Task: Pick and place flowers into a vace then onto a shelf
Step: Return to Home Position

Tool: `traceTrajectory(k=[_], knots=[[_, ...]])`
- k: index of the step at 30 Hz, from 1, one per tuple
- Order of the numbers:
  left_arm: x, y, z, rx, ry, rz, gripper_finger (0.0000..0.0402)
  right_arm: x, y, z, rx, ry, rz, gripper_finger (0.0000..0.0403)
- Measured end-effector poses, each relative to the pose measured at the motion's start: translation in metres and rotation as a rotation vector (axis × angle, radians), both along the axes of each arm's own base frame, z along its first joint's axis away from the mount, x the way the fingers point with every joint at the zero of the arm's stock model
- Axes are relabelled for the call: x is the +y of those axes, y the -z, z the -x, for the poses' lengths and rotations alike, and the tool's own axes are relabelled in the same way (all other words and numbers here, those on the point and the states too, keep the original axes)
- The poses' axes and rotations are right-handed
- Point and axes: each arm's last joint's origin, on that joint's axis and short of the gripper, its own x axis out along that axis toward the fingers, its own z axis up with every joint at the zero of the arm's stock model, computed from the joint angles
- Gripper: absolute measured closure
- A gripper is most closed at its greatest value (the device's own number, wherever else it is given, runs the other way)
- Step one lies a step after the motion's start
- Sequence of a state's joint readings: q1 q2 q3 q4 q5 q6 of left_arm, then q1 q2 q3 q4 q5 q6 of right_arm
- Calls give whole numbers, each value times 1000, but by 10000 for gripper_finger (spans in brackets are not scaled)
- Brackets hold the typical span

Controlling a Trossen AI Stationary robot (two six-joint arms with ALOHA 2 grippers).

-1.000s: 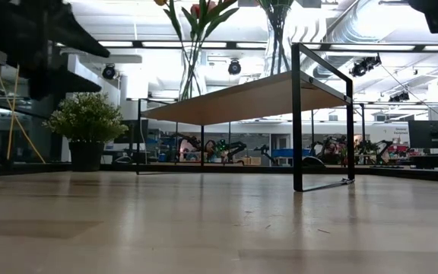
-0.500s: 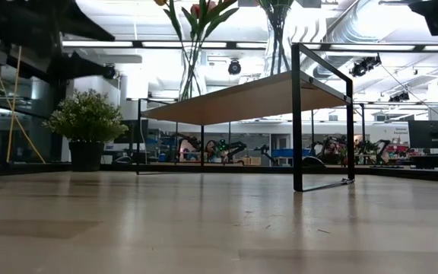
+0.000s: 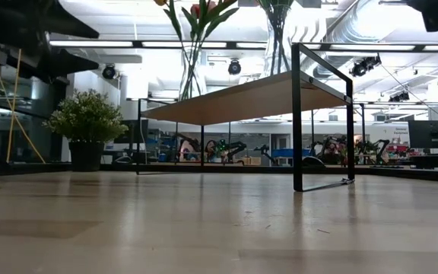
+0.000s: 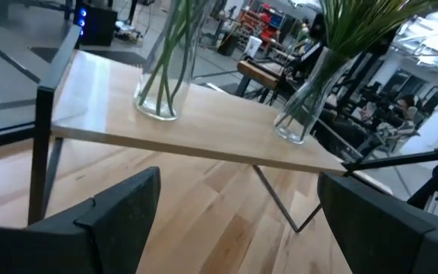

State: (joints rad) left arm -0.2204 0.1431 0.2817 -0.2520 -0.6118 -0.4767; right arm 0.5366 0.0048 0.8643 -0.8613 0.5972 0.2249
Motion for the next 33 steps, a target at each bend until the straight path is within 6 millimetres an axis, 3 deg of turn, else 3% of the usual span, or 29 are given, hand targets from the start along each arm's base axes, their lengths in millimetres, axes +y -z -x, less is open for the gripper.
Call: traceTrajectory(k=[9, 21, 33], knots=[[4, 3, 17, -24, -5, 2, 14, 19, 21, -31, -12, -21, -35, 80], [4, 5, 17, 6, -1, -3, 14, 46, 64, -71, -45, -129, -105, 79], [4, 5, 17, 8, 0, -7, 14, 60, 98, -93, -83, -163, -155, 80]])
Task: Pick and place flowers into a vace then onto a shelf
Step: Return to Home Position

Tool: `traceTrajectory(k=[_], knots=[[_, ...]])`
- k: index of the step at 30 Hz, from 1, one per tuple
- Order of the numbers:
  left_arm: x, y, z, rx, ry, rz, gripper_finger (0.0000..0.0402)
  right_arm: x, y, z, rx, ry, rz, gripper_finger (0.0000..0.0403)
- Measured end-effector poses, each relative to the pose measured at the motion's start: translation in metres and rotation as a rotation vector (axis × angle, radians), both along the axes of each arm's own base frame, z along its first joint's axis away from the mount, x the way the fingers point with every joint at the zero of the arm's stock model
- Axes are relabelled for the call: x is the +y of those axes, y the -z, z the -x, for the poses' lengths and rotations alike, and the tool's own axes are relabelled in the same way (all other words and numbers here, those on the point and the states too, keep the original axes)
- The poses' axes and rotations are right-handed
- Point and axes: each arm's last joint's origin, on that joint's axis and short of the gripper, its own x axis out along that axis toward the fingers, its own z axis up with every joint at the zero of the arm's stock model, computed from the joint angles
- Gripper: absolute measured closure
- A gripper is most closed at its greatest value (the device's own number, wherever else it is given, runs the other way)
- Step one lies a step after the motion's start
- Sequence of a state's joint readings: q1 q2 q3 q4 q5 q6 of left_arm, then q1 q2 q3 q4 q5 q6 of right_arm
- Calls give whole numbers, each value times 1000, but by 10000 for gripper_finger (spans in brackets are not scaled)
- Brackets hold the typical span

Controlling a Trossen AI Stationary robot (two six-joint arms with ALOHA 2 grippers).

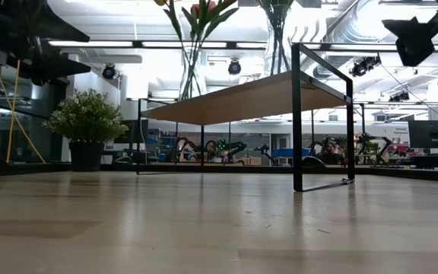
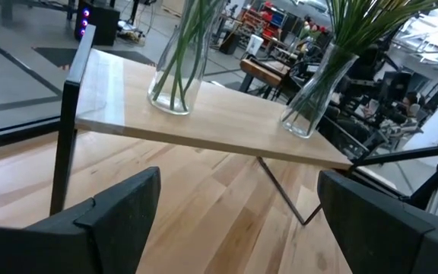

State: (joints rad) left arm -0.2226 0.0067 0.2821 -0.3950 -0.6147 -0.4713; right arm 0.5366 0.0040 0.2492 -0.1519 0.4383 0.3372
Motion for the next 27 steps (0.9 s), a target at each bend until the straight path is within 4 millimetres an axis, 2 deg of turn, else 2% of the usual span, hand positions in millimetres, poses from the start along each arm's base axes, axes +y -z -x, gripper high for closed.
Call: traceTrajectory(k=[13, 27], knots=[[0, 0, 0, 2, -5, -4, 14, 4, 44, -16, 10, 185, 19, 79], [1, 1, 0, 7, -23, -7, 14, -12, 55, -23, 87, 236, 18, 80]])
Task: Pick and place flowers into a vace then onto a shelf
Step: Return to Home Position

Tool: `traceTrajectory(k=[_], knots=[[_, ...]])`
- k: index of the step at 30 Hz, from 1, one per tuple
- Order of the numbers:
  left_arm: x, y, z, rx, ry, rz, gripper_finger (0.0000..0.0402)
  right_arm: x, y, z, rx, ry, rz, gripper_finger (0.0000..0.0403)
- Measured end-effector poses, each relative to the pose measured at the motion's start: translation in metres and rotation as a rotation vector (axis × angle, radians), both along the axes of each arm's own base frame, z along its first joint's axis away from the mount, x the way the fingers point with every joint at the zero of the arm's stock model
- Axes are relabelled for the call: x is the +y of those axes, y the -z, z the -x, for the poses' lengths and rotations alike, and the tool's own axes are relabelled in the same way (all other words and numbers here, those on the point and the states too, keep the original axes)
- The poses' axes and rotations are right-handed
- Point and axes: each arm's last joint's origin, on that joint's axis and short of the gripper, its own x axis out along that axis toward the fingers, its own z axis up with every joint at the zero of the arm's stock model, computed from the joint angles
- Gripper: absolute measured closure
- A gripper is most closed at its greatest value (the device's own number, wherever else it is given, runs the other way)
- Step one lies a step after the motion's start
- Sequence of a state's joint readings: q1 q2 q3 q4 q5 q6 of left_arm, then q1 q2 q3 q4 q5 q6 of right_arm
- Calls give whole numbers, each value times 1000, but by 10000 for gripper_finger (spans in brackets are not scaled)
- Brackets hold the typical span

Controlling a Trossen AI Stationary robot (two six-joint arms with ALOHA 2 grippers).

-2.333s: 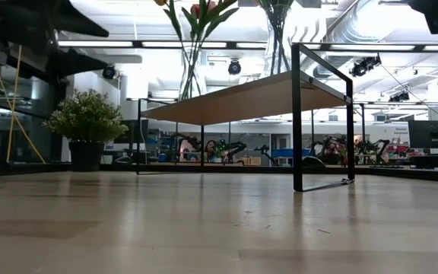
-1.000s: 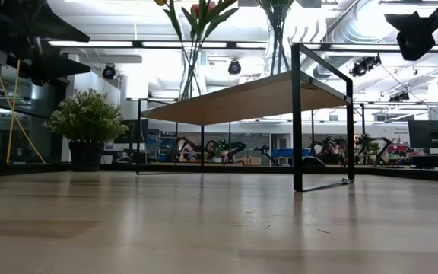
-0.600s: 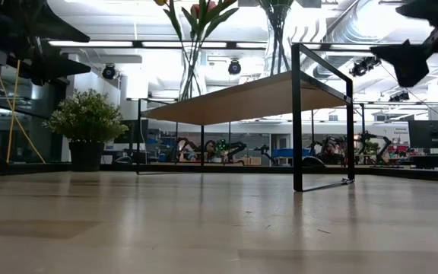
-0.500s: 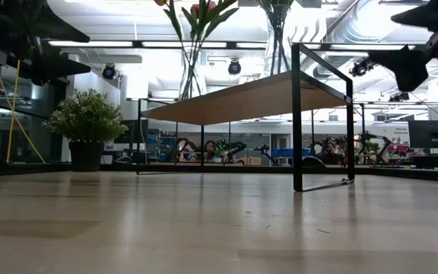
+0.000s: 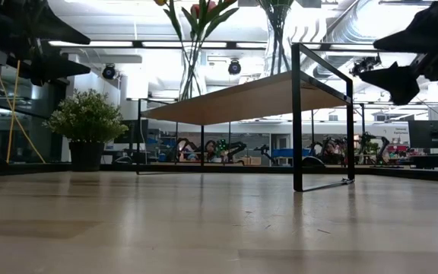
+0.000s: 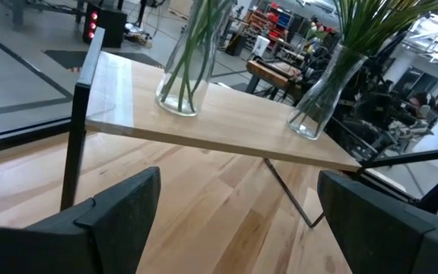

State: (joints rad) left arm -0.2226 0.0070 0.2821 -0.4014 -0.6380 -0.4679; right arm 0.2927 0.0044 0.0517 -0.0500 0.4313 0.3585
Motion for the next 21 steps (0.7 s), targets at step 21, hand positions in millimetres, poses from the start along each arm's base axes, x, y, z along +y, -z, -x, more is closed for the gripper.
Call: traceTrajectory(k=[21], knots=[[1, 5, 1, 85, -35, -89, 14, -25, -3, -3, -27, -81, 33, 79]])
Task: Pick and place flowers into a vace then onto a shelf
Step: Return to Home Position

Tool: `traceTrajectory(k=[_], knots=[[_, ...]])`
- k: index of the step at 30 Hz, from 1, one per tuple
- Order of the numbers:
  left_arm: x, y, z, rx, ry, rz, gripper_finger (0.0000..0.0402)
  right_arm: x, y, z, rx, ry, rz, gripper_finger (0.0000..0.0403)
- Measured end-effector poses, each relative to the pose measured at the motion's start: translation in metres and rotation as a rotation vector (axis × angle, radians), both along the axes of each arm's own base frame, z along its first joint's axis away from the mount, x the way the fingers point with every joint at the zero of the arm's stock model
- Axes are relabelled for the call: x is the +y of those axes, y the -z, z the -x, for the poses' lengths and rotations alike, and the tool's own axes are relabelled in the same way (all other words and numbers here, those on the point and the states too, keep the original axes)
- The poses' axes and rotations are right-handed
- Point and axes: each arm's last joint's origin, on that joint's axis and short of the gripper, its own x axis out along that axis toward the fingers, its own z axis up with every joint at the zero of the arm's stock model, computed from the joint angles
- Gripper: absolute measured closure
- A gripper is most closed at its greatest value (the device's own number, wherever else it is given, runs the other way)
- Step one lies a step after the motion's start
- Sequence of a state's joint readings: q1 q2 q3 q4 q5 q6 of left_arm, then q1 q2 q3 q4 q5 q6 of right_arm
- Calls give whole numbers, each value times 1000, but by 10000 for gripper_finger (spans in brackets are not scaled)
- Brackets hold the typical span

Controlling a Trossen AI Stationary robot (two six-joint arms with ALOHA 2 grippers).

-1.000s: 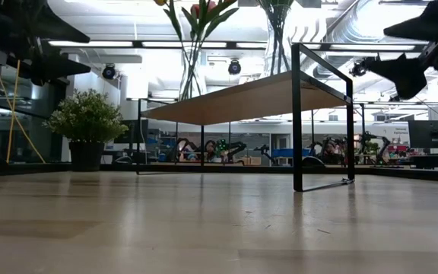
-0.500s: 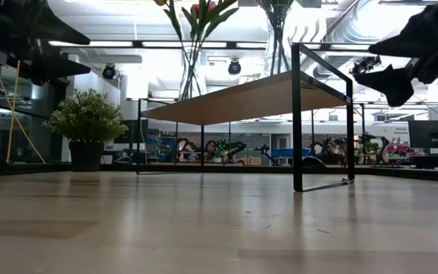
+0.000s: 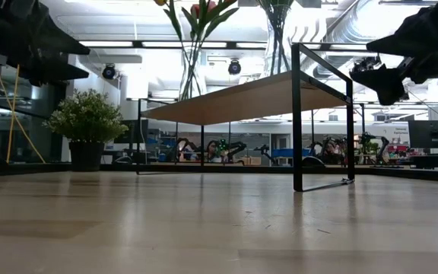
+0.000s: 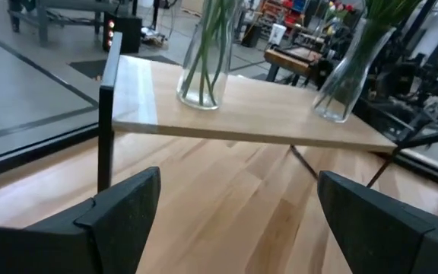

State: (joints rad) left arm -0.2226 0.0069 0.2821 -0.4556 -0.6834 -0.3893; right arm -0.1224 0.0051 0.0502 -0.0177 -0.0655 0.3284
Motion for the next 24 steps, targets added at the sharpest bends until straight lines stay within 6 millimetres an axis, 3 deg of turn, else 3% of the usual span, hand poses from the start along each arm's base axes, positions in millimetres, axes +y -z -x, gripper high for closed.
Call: traceTrajectory(k=[10, 17, 24], knots=[[-4, 41, -19, -16, -1, 9, 14, -3, -2, 1, -20, -40, 22, 79], [-5, 38, -20, -23, 44, -40, 14, -2, -4, 1, -35, -57, 26, 79], [-10, 39, -22, -34, 206, -30, 14, -1, -3, 1, -34, -101, 32, 79]])
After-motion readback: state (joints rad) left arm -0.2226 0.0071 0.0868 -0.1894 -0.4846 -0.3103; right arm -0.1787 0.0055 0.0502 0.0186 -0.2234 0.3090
